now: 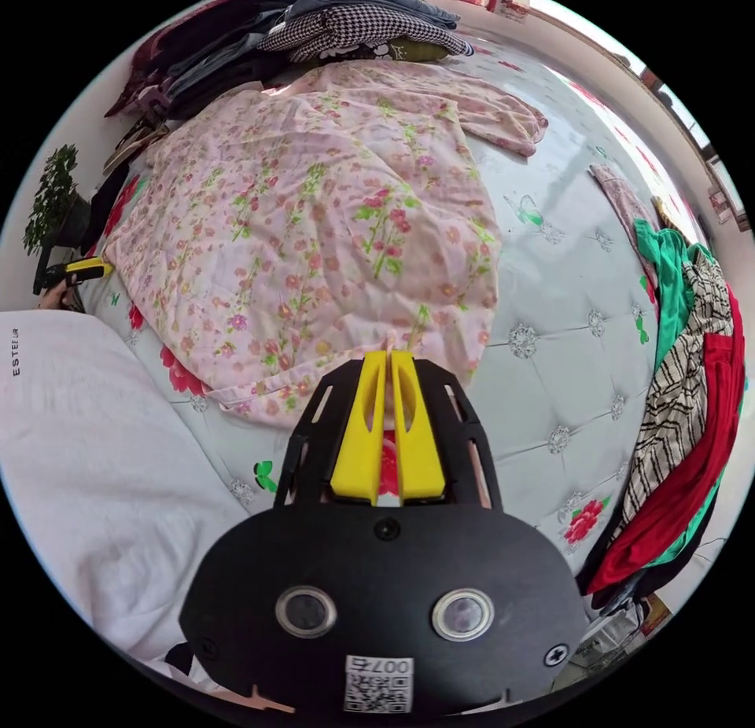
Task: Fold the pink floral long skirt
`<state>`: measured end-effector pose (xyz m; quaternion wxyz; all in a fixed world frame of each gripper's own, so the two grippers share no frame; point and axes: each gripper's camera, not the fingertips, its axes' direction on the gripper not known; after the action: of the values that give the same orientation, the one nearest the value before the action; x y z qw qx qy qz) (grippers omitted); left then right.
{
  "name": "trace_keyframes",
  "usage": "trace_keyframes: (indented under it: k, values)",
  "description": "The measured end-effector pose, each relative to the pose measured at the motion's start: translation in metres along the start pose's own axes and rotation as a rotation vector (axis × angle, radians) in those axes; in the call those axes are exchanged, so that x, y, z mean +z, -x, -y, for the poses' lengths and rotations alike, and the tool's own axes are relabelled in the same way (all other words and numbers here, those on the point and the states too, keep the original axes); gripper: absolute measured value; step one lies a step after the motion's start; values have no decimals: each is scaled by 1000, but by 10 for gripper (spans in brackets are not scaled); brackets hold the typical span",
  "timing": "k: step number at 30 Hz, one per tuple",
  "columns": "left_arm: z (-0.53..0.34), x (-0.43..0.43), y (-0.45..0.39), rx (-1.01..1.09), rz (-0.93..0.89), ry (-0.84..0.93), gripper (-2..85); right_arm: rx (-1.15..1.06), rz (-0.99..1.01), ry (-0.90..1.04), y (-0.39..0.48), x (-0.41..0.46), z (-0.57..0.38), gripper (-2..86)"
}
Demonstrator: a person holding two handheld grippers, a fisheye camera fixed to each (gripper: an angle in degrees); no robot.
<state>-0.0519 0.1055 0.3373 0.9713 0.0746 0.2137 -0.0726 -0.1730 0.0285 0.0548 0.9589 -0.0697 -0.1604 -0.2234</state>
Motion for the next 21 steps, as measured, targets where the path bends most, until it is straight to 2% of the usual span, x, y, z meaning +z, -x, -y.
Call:
trace_keyframes:
  k: [5, 6, 8, 10, 11, 16, 19, 21]
  values:
    - [6, 21, 5, 26, 37, -36, 92, 50, 22, -51, -22, -8, -21, -2]
    - [3, 25, 8, 16, 47, -73, 39, 73, 28, -67, -28, -10, -28, -2]
    - [0, 35, 14, 64, -85, -84, 3, 125, 50, -99, -40, -14, -40, -2]
    - [-8, 44, 34, 83, -413, -64, -6, 194, 94, -153, -59, -27, -66, -2]
    - [-14, 42, 40, 72, -459, -86, -7, 210, 99, -170, -64, -31, -75, -3]
    - [-121, -10, 118, -67, -743, -456, -10, 354, 235, -362, -105, -85, -179, -3]
    - [-189, -50, 136, -18, -842, -666, -10, 325, 368, -475, -108, -116, -232, -3]
    - [-223, -65, 138, 10, -852, -725, -10, 302, 401, -486, -105, -126, -256, -3]
